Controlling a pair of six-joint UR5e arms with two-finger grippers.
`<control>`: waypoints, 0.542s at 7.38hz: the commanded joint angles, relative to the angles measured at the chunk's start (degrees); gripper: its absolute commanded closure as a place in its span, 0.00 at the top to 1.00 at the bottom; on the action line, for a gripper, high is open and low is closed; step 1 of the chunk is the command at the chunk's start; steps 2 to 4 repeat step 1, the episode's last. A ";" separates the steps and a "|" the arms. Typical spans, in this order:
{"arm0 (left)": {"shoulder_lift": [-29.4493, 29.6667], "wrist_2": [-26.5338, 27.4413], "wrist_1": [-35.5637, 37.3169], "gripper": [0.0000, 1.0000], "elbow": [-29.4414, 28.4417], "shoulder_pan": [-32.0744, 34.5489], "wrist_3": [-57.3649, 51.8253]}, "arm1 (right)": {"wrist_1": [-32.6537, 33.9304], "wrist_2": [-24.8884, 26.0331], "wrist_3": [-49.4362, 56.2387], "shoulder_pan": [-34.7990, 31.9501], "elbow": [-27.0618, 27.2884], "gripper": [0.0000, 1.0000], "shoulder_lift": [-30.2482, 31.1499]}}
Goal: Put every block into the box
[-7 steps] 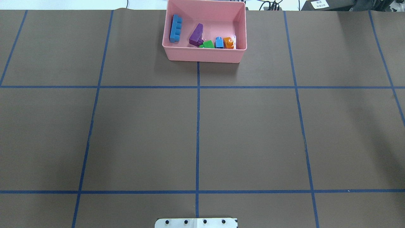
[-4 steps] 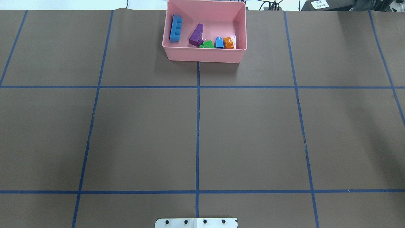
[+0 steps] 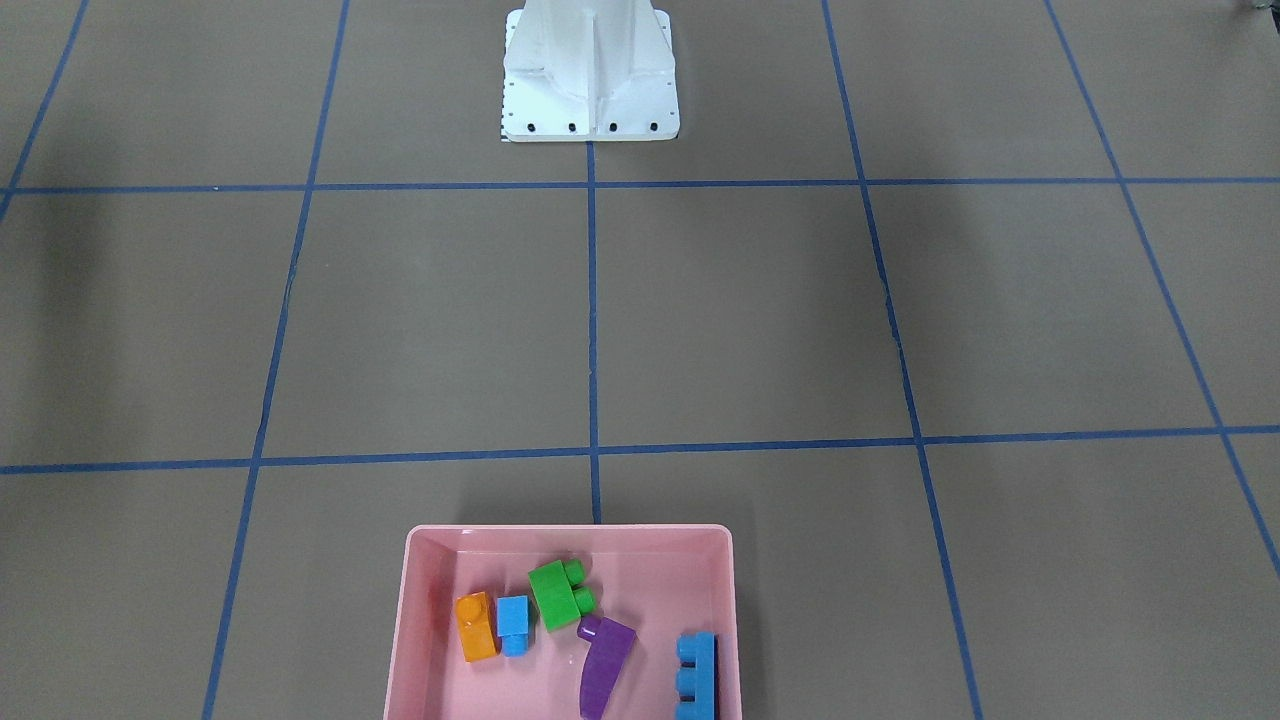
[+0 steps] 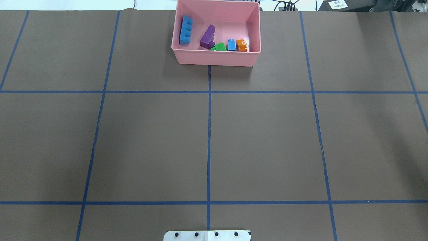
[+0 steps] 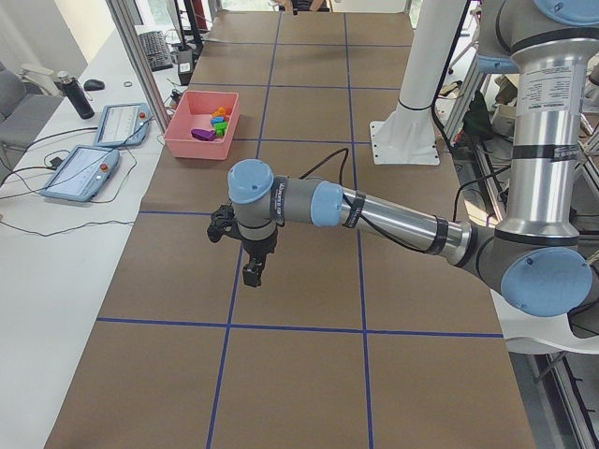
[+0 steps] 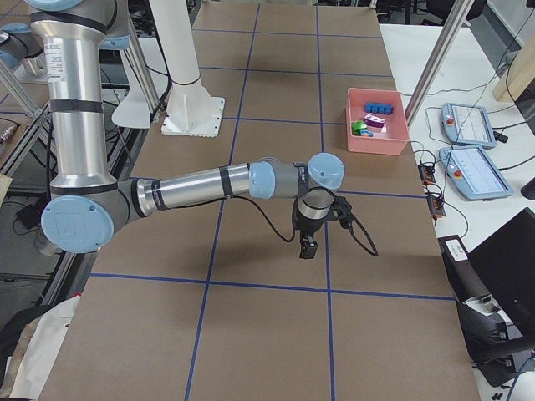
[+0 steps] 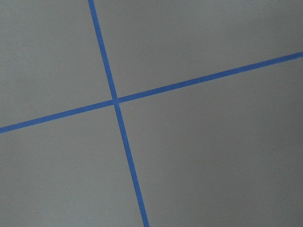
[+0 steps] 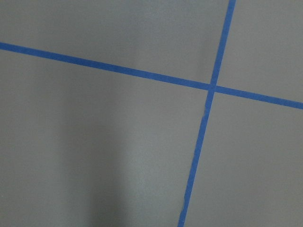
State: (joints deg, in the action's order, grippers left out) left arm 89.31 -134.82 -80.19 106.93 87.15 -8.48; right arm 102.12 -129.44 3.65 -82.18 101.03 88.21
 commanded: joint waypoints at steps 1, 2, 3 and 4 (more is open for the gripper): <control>-0.10 0.00 -0.40 1.00 0.29 0.04 0.04 | -0.69 5.32 -0.05 0.00 0.05 1.00 -1.01; -0.10 0.00 -0.40 1.00 0.29 0.04 0.04 | -0.69 5.32 -0.05 0.00 0.05 1.00 -1.01; -0.10 0.00 -0.40 1.00 0.29 0.04 0.04 | -0.69 5.32 -0.05 0.00 0.05 1.00 -1.01; -0.10 0.00 -0.40 1.00 0.29 0.04 0.04 | -0.69 5.32 -0.05 0.00 0.05 1.00 -1.01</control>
